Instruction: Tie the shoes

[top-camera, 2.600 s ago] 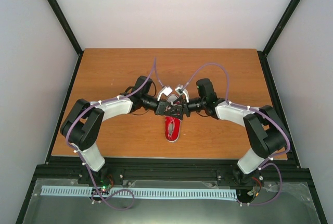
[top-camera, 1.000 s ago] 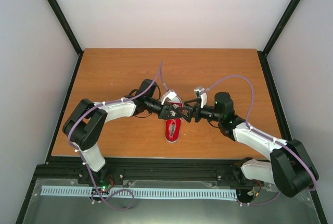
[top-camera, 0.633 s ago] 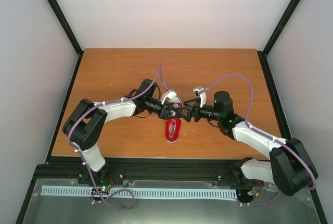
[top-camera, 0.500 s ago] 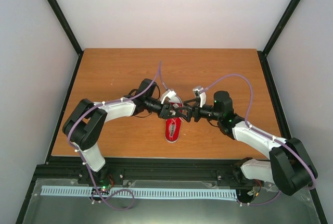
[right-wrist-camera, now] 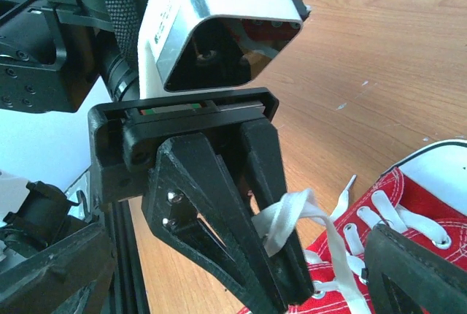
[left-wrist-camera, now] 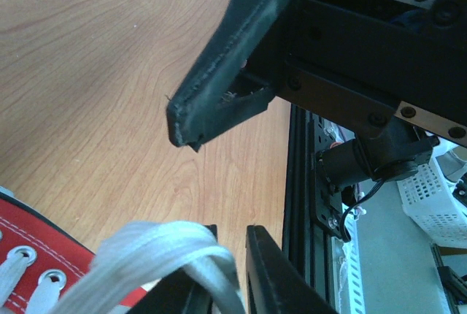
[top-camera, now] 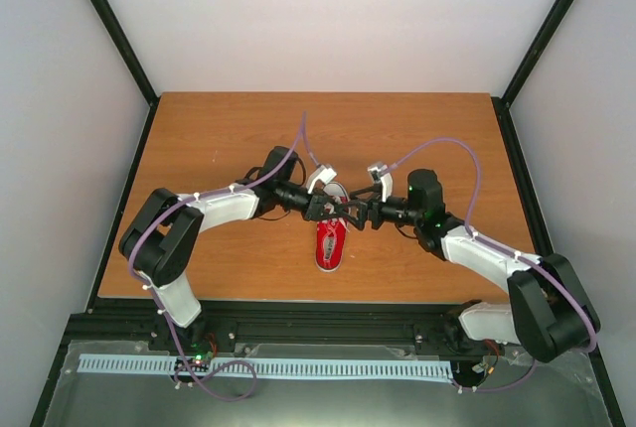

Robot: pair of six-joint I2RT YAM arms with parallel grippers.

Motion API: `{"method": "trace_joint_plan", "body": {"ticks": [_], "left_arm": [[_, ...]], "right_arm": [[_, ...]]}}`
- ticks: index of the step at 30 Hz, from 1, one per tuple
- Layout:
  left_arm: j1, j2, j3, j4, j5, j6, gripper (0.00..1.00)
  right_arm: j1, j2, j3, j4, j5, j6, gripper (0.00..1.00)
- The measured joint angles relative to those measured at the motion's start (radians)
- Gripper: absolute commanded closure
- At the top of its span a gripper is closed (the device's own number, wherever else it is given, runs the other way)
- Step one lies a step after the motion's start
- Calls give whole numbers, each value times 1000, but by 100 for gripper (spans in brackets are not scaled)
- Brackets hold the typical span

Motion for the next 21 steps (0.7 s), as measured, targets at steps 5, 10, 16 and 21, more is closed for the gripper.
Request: {"method": "trace_joint_plan", "body": {"ticks": [5, 10, 16, 21], "left_arm": [[4, 0, 0, 3, 1, -2, 97], [5, -1, 0, 2, 5, -2, 99], [6, -12, 0, 0, 13, -1, 99], [7, -15, 0, -17, 29, 5, 99]], "right_arm": [[-27, 39, 18, 13, -46, -1, 7], [-32, 85, 61, 24, -119, -21, 7], [-32, 171, 143, 6, -211, -72, 8], [-25, 249, 231, -53, -286, -135, 8]]}}
